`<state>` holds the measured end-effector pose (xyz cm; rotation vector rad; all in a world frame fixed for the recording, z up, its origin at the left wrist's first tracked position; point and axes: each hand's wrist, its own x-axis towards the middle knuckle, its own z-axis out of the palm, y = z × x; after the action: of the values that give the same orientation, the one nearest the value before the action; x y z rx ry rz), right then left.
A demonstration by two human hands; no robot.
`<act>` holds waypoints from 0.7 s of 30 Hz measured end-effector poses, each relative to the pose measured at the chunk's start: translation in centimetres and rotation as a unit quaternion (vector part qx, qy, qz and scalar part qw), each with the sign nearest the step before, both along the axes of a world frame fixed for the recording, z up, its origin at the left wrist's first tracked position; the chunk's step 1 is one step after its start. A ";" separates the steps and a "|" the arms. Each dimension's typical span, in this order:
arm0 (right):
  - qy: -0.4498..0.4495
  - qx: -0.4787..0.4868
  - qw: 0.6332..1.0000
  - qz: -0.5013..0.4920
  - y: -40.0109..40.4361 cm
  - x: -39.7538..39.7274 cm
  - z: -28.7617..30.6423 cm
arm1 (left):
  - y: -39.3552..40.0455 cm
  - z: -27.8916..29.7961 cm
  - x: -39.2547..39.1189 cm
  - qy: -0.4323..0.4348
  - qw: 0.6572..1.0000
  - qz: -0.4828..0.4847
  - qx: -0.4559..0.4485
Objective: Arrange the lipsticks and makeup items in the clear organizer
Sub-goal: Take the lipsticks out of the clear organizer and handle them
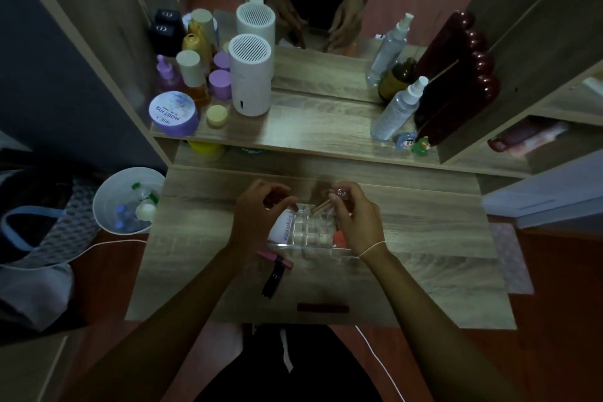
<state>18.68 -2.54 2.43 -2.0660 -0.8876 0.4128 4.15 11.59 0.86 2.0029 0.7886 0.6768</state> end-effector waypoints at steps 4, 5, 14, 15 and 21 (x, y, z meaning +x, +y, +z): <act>-0.018 -0.004 1.000 0.012 0.3 0.3 -0.1 | -0.1 0.1 0.3 0.005 1.000 -0.003 0.007; -0.022 -0.005 1.000 0.017 0.4 0.3 0.0 | 0.0 0.0 0.4 0.005 1.000 -0.002 0.010; -0.045 -0.048 0.994 0.086 0.8 0.2 -0.2 | -0.2 -0.1 0.7 0.024 0.997 -0.066 0.005; -0.049 -0.057 0.993 0.091 0.8 0.2 -0.4 | -0.4 -0.1 0.8 0.025 0.997 -0.067 -0.003; -0.074 -0.095 0.987 0.107 1.1 0.3 -1.4 | -1.2 -0.2 1.3 0.027 0.994 -0.095 0.040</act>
<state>18.98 -1.41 1.02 -2.2048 -1.2082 0.4786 5.43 10.38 0.65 2.1452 0.6007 0.5533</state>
